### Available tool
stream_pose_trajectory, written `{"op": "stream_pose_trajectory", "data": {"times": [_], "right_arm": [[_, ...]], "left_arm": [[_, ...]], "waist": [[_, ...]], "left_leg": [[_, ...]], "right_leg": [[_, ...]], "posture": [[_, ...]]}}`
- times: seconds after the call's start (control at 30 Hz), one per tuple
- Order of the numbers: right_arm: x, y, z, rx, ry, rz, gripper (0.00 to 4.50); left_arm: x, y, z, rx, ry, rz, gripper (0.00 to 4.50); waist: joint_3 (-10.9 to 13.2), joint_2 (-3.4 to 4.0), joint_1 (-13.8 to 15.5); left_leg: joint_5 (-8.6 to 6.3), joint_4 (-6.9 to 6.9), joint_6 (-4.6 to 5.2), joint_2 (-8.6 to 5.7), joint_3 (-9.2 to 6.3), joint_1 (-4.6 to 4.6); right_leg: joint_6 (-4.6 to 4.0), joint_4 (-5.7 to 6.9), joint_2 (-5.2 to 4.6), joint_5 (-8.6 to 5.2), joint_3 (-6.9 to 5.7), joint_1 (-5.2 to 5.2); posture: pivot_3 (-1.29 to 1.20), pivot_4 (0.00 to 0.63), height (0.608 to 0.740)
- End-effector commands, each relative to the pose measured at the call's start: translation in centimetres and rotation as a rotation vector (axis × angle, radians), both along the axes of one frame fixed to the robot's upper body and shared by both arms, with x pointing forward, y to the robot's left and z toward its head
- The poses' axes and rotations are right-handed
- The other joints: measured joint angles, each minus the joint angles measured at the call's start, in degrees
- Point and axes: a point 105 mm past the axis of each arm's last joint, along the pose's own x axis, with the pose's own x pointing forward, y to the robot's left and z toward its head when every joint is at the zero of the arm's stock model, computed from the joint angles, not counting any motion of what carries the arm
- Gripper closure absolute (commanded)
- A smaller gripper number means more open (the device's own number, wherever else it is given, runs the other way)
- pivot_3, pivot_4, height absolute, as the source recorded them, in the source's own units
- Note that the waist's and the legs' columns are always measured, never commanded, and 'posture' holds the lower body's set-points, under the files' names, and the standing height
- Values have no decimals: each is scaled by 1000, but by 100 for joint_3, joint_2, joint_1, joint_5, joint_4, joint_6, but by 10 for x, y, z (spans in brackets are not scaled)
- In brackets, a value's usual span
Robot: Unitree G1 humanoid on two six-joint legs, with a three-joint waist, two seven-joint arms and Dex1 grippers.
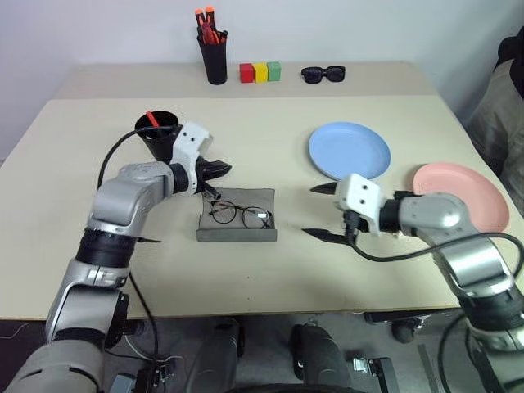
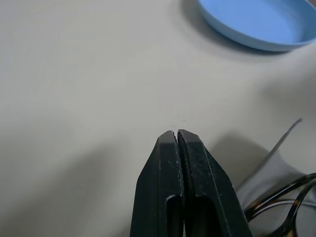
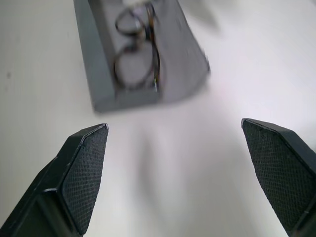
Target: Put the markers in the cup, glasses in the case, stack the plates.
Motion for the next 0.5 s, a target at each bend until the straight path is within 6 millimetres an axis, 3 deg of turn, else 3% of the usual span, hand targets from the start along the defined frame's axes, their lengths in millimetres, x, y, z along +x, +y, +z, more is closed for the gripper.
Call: {"op": "stream_pose_trajectory", "data": {"times": [0.03,0.2,0.5], "right_arm": [[-6,-6,19,40,-81,-10,82],[-5,-12,18,58,-94,-43,82],[10,-11,21,52,-128,-47,82]], "left_arm": [[-4,-5,-1,33,43,-87,4485],[-27,-4,-8,95,79,-244,4485],[-60,8,-9,113,48,-347,4485]], "waist": [[0,0,-50],[1,1,-59],[1,2,-25]], "left_leg": [[0,0,0,1,-1,0],[0,-1,0,6,-13,0],[0,2,0,10,-26,-3]], "right_leg": [[0,0,0,0,0,0],[-1,0,-1,-1,1,-3],[-24,-6,-15,-13,2,1]], "posture": [[0,150,740],[0,150,740],[0,150,740]]}}
